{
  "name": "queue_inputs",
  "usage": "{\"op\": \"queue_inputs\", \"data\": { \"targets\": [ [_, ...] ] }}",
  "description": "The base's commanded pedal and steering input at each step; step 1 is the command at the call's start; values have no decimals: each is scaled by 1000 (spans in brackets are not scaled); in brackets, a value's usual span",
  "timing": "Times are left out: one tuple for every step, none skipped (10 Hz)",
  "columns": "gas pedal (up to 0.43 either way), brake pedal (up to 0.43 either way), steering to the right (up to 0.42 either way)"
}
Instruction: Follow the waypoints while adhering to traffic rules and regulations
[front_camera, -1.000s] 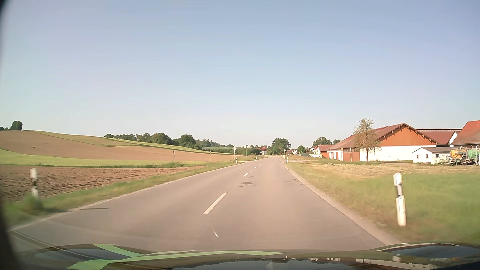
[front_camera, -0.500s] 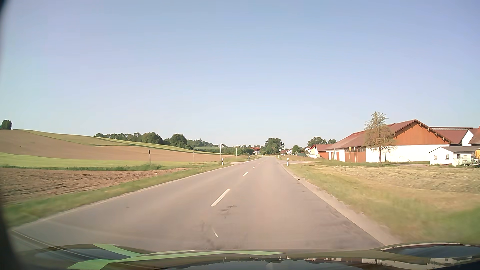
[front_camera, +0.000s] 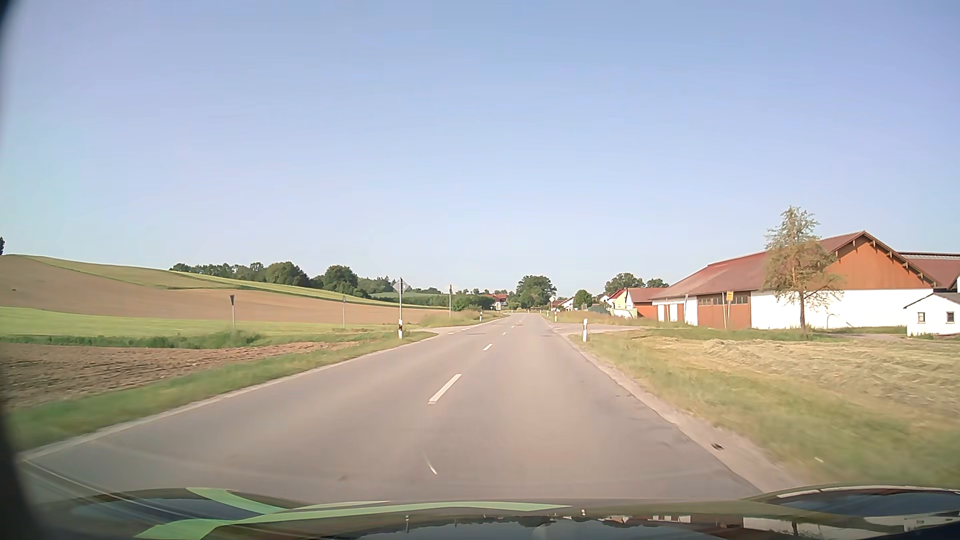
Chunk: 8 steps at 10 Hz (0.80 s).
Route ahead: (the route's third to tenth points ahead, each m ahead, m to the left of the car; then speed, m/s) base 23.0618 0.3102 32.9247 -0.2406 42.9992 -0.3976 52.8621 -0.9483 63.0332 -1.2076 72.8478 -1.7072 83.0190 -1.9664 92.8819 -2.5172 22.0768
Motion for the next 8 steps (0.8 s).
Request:
{"op": "queue_inputs", "data": {
  "targets": [
    [118, 0, 9],
    [130, 0, 9],
    [150, 0, 8],
    [169, 0, 7],
    [189, 0, 7],
    [209, 0, 6],
    [220, 0, 6],
    [220, 0, 4]
  ]
}}
